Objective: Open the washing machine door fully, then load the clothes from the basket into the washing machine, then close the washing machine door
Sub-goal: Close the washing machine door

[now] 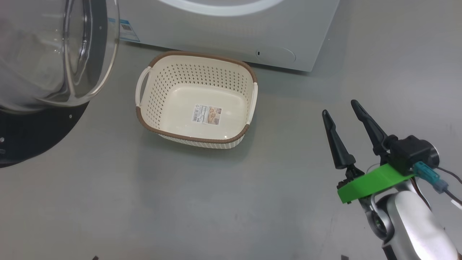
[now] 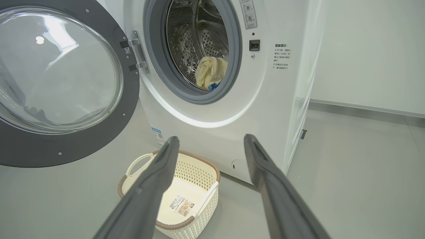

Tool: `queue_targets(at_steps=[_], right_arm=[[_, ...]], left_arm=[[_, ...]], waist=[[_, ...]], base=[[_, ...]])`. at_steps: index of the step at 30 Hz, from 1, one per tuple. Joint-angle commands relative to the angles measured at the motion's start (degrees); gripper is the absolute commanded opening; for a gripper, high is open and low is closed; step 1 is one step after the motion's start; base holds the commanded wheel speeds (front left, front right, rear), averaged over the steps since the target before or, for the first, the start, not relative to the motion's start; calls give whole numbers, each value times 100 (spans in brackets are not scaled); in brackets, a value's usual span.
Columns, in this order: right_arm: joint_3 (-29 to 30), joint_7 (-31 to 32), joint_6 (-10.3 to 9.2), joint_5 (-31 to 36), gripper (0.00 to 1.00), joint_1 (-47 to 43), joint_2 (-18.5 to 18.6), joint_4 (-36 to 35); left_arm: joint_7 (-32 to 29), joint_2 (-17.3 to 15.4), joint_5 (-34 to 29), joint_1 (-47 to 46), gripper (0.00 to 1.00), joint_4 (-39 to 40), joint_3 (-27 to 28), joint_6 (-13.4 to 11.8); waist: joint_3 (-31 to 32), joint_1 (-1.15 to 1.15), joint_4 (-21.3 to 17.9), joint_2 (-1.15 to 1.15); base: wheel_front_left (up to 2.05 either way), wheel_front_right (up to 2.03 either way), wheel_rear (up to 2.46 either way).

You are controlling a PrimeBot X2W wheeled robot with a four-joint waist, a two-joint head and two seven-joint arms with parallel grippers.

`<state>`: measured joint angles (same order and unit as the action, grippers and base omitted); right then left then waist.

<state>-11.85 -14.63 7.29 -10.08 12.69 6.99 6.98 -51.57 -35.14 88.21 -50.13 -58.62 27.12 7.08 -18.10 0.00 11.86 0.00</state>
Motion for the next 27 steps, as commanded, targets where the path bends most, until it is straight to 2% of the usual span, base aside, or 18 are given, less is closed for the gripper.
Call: queue_targets(at_steps=[1,11,27], right_arm=[[-100,-37,20,-37,100,18,-24,-156],[-82,-37,20,-89,100,-44,-109,-137],[-13,-37,20,-199,100,-202,-258,-121]], left_arm=[[-111,-332,57,113,0,273,78,38],[-607,261,140,767,0,1317,-74,40],[-810,1224,439,1392,0,2583,-105,-74]], waist=[[44,0,7,0],[248,0,5,0],[630,0,-207,0]], base=[[0,0,0],[0,0,0],[0,0,0]])
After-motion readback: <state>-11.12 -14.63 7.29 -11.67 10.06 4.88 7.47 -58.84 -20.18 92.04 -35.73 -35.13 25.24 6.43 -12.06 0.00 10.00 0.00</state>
